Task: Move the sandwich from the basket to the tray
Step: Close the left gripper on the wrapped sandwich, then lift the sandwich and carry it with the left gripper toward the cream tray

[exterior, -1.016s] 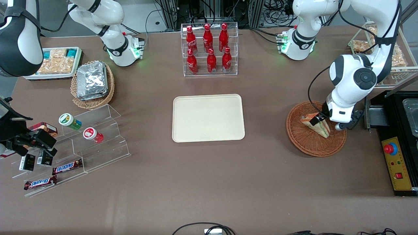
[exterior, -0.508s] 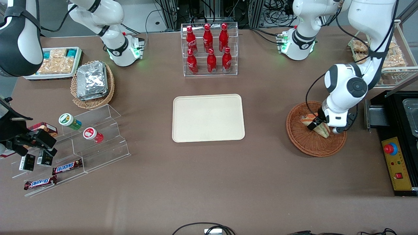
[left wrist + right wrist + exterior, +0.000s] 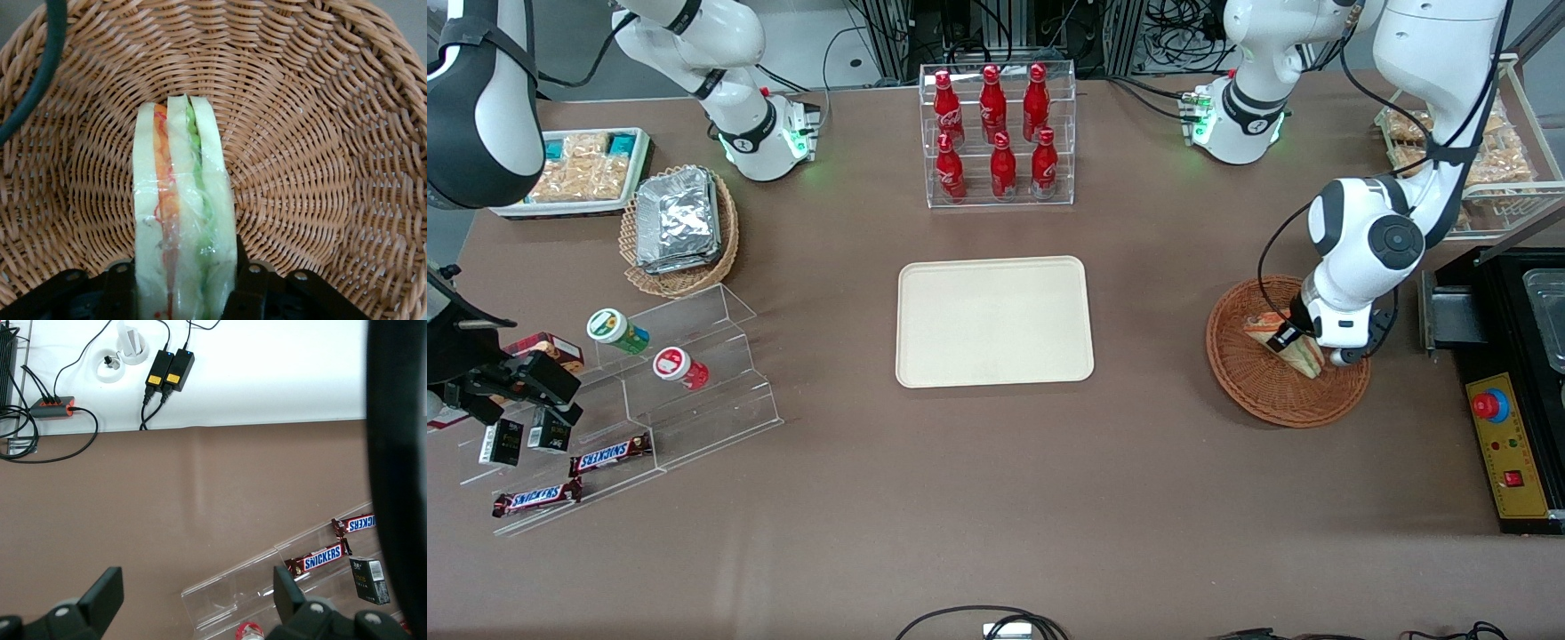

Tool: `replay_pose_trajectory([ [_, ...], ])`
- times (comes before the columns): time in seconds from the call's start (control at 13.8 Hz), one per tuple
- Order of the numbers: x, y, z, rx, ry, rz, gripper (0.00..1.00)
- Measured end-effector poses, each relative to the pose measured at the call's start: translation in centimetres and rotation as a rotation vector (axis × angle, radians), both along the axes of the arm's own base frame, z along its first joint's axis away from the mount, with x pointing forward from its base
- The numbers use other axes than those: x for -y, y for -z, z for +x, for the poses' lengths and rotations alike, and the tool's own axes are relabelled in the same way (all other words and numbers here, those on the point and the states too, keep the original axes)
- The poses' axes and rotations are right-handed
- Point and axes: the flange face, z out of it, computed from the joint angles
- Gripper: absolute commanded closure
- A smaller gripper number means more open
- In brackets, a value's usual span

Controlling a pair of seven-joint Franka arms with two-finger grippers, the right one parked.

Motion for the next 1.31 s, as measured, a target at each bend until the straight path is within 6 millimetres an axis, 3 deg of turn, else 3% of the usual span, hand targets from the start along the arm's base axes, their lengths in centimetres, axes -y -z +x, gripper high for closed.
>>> replay_pose_trajectory([
  [0.44,0.0,-0.8,0.3,0.001,0.003,0.002,1.0],
  [0.58,0.3,-2.8,0.8,-0.012,0.016,0.01,1.0],
  [0.8,1.9,-8.0,2.4,-0.035,0.082,0.025,1.0],
  [1.09,8.8,-14.8,4.7,-0.04,0.205,0.03,1.0],
  [1.31,16.0,-16.4,3.8,-0.012,0.336,0.019,1.0],
])
